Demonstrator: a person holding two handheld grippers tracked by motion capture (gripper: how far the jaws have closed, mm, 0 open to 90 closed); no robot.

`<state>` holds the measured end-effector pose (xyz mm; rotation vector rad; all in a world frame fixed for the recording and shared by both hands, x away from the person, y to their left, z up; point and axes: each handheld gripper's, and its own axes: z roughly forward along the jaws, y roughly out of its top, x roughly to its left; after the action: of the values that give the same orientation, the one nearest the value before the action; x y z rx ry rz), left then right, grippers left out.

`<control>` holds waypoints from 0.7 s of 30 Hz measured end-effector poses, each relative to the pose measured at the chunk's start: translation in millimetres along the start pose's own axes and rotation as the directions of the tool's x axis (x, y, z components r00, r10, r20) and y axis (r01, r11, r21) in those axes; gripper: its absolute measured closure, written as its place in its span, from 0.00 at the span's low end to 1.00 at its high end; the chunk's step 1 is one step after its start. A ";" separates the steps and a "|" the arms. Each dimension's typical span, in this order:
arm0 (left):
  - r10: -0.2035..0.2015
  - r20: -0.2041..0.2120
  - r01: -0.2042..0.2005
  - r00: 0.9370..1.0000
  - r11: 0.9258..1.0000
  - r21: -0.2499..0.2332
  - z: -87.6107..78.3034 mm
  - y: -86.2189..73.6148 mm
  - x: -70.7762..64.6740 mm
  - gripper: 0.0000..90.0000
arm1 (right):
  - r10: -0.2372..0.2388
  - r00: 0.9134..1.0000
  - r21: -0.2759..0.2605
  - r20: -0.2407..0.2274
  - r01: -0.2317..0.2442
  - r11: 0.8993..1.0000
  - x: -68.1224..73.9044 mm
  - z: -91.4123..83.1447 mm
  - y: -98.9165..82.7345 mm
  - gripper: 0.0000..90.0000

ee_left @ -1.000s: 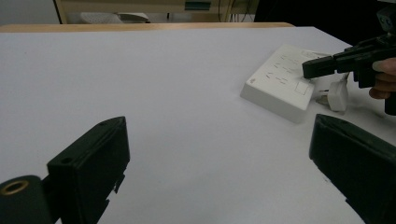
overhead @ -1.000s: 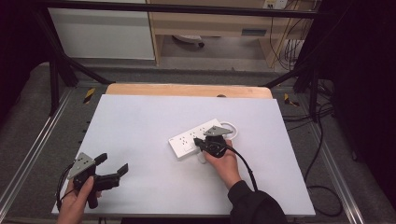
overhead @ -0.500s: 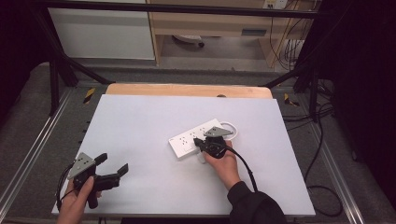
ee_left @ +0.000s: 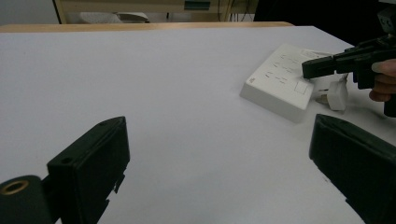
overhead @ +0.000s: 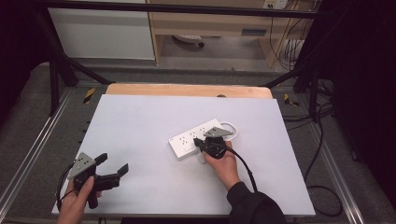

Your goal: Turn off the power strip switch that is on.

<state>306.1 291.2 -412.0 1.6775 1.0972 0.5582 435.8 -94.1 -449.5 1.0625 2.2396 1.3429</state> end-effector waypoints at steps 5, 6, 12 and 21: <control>0.001 -0.001 -0.001 1.000 1.000 0.001 0.2 -0.1 -0.1 0.06 | -0.008 1.000 0.011 0.007 0.008 1.000 1.8 1.0 -1.0 1.00; 0.001 -0.001 -0.001 1.000 1.000 0.002 0.1 -0.1 0.0 0.05 | -0.011 1.000 0.009 0.008 0.011 1.000 2.1 1.1 -1.0 1.00; 0.000 -0.001 0.000 1.000 1.000 0.002 0.2 -0.1 0.0 0.06 | -0.004 1.000 0.017 0.004 0.004 1.000 1.7 0.9 -0.2 1.00; -0.002 -0.002 0.002 1.000 1.000 0.005 0.3 -0.3 0.8 0.06 | -0.003 1.000 0.016 0.004 0.003 1.000 0.7 1.3 0.3 1.00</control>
<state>306.6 291.8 -412.5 1.6808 1.1024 0.5568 436.3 -92.7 -449.8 1.0658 2.2521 1.3230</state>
